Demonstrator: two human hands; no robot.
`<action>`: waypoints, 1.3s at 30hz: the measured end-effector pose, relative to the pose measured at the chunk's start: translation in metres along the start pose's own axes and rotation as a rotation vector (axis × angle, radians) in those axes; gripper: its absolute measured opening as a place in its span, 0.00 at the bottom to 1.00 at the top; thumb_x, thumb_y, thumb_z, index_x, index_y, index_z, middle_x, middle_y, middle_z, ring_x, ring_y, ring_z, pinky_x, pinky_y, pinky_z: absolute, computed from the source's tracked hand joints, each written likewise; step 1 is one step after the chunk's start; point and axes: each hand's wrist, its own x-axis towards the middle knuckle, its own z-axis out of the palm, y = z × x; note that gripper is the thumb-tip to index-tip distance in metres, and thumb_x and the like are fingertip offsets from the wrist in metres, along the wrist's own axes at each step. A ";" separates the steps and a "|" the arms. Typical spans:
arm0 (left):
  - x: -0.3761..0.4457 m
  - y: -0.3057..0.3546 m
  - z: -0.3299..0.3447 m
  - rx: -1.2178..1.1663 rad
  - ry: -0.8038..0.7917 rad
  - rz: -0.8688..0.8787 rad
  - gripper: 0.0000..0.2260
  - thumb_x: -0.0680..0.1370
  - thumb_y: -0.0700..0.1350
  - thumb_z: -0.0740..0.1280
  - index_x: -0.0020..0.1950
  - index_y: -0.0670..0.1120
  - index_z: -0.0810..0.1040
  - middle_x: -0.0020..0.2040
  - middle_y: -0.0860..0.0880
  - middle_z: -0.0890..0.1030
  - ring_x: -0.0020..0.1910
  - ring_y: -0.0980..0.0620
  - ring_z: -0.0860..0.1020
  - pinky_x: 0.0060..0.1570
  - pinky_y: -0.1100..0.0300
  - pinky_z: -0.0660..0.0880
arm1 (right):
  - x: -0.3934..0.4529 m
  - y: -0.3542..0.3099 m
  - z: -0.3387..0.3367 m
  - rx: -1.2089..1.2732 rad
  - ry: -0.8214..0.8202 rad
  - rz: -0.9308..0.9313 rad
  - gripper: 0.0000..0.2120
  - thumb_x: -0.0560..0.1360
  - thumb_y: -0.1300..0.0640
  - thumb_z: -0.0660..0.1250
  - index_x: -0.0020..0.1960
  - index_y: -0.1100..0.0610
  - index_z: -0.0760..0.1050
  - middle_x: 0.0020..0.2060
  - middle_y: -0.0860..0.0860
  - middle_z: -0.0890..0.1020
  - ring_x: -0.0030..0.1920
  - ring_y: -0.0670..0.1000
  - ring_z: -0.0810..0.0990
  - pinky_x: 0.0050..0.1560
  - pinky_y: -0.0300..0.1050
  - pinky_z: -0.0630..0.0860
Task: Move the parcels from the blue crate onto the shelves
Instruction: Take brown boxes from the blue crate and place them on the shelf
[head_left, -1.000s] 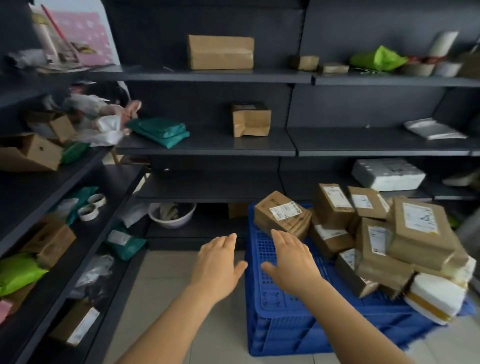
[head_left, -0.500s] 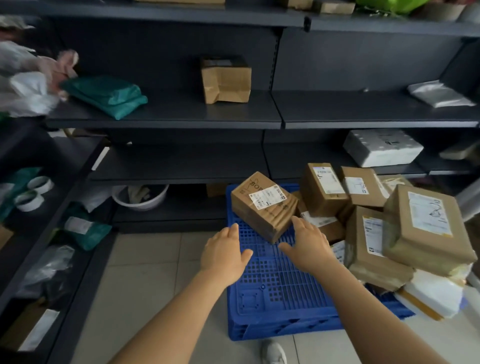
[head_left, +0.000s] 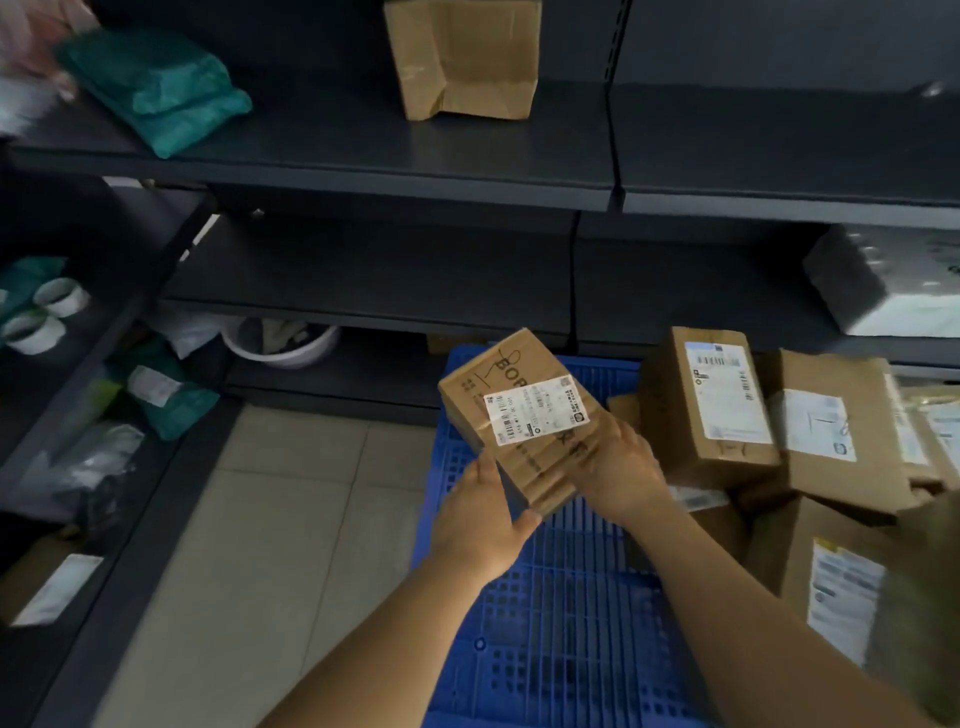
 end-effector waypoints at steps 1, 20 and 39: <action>0.009 0.001 0.008 -0.037 0.005 -0.013 0.41 0.77 0.58 0.65 0.79 0.45 0.43 0.77 0.46 0.57 0.74 0.48 0.61 0.69 0.55 0.63 | 0.011 0.004 0.001 0.008 -0.004 0.004 0.38 0.74 0.46 0.66 0.77 0.55 0.52 0.75 0.54 0.61 0.74 0.57 0.58 0.73 0.54 0.59; 0.041 -0.041 0.045 -0.597 0.092 -0.133 0.42 0.70 0.39 0.74 0.73 0.60 0.52 0.60 0.59 0.78 0.58 0.61 0.77 0.59 0.57 0.77 | 0.042 0.017 0.053 0.304 -0.225 0.079 0.56 0.66 0.50 0.77 0.78 0.47 0.39 0.72 0.55 0.55 0.69 0.60 0.65 0.66 0.56 0.70; -0.172 -0.128 -0.051 -0.756 0.533 -0.214 0.50 0.72 0.39 0.73 0.77 0.60 0.37 0.63 0.59 0.77 0.60 0.61 0.77 0.63 0.53 0.74 | -0.122 -0.152 0.053 0.316 -0.223 -0.336 0.54 0.68 0.48 0.75 0.78 0.45 0.39 0.70 0.51 0.56 0.71 0.58 0.57 0.70 0.54 0.61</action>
